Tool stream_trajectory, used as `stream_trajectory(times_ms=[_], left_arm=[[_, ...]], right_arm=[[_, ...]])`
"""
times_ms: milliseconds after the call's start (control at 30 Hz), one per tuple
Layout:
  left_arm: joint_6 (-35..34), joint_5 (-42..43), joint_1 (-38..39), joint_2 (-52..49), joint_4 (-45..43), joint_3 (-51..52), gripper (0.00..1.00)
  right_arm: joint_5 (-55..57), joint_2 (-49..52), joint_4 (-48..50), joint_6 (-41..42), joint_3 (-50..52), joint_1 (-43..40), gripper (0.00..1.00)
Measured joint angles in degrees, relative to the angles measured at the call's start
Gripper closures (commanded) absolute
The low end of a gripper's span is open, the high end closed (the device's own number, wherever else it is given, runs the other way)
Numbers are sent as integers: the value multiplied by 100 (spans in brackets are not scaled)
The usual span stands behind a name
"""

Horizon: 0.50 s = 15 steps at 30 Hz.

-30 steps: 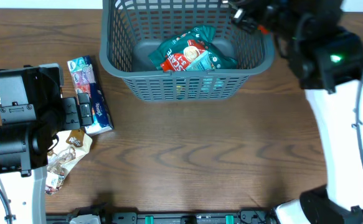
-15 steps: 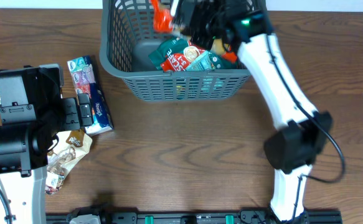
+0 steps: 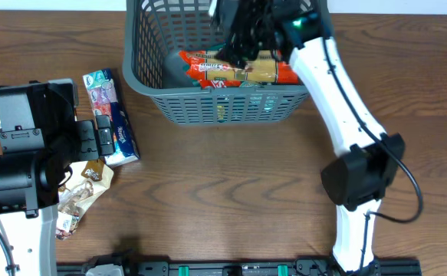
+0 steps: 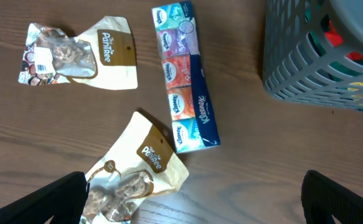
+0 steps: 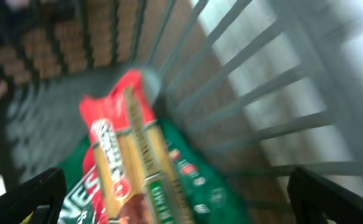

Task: Pack container
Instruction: 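Lift the spaghetti package and lay it in the basket, then retract the right arm and grasp the Kleenex pack with left gripper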

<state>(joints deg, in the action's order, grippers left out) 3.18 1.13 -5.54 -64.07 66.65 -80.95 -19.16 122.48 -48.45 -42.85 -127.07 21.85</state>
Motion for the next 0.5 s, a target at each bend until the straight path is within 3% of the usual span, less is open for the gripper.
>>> stream_trajectory(times_ms=[133, 300, 500], left_arm=[[0, -2, 0, 0, 0, 0, 1], [-39, -2, 0, 0, -4, 0, 1], [-157, 0, 0, -44, -103, 0, 1]], right_arm=[[122, -560, 2, 529, -627, -138, 1], [903, -1687, -247, 1862, -1436, -907, 1], [1661, -2634, -2197, 3600, -1703, -2855, 1]])
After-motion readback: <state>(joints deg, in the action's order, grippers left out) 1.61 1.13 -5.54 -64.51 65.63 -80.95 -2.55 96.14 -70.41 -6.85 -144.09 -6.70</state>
